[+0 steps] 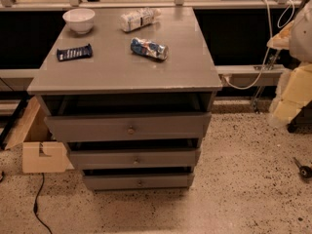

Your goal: Open top drawer

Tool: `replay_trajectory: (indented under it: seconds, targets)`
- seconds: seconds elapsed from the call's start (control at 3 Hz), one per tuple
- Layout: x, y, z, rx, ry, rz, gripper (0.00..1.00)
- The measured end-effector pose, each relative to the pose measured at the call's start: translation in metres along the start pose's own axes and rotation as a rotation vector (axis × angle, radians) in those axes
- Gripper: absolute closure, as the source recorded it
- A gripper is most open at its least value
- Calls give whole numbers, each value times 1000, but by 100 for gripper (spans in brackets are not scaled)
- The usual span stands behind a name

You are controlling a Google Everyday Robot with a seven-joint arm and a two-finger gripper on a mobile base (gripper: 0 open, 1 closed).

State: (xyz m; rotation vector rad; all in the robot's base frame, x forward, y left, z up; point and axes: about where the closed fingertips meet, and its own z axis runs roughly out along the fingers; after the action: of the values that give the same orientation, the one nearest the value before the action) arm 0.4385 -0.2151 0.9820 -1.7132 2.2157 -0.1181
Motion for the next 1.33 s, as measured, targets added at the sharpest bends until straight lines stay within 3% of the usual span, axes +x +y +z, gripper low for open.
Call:
replay_trajectory:
  seconds: [0.33,0.67,1.33]
  targets:
    - [0,0,0,0,0,0,0]
    - [2,9,32,-47,-47,-8,0]
    - [-23,54,172,-178,-193,-53,0]
